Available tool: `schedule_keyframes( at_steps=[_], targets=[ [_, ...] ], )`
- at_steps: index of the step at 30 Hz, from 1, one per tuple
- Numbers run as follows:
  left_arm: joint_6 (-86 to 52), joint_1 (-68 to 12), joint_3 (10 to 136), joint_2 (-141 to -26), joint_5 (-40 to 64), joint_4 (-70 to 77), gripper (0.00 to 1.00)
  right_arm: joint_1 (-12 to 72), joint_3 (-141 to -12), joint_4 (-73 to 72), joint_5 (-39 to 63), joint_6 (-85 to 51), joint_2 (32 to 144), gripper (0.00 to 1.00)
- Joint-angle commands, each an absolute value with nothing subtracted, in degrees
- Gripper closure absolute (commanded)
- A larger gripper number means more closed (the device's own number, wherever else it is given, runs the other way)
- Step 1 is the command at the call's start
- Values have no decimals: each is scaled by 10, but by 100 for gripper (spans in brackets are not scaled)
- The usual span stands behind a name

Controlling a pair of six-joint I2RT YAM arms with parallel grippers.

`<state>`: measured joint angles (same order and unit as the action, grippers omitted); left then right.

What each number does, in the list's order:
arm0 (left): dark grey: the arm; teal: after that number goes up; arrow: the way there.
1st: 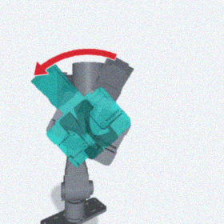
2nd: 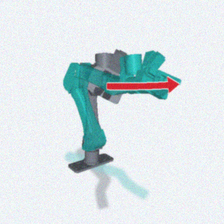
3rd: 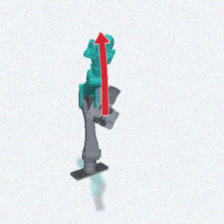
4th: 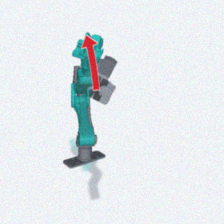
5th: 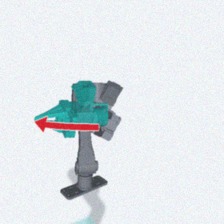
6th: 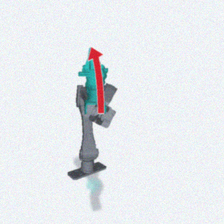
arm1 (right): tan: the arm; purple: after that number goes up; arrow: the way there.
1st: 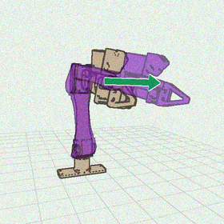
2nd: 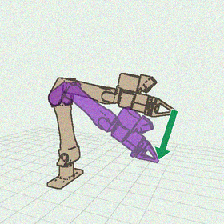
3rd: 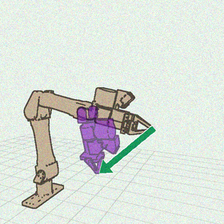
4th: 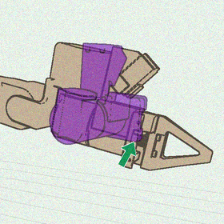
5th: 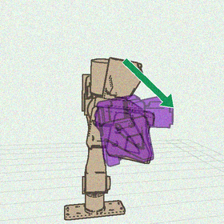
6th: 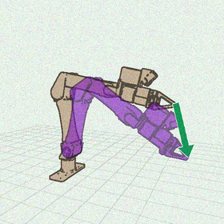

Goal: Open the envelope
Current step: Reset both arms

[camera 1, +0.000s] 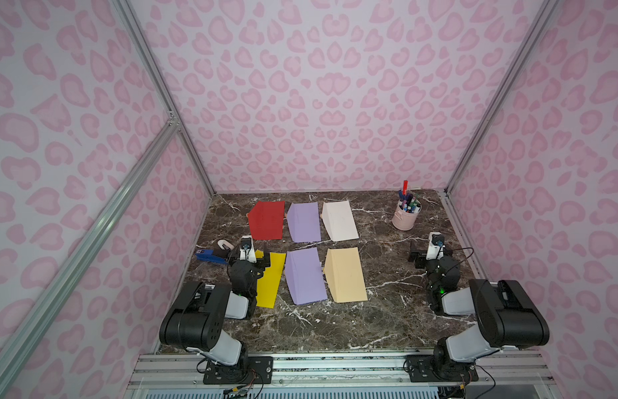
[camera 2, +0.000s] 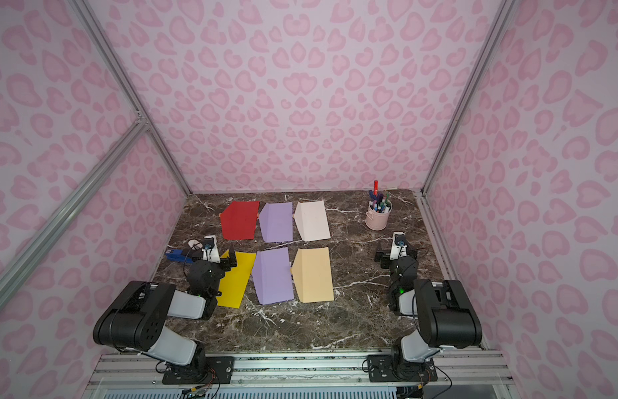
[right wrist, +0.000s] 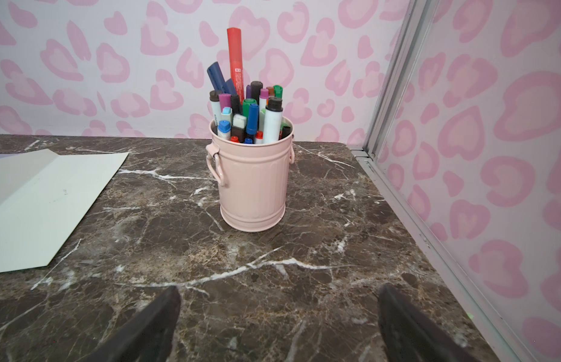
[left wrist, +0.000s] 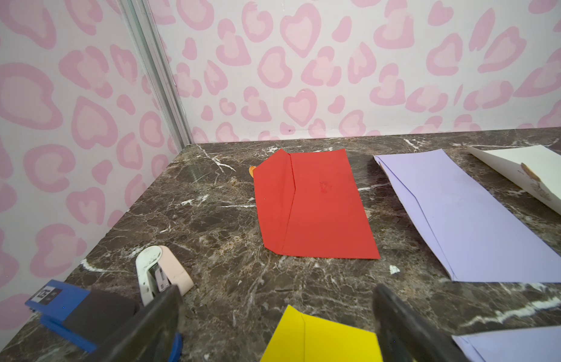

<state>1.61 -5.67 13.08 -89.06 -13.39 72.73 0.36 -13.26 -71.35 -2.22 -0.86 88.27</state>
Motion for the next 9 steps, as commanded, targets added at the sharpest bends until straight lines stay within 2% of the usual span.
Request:
schedule_keyframes(
  at_steps=[1, 9],
  targets=[
    [14, -56, 134, -890, -132, 737, 4, 4, -136, -715, -17, -11, 881, 2],
    [13, -54, 136, -891, -128, 733, 4, 4, -136, -714, -17, -11, 881, 0]
  ],
)
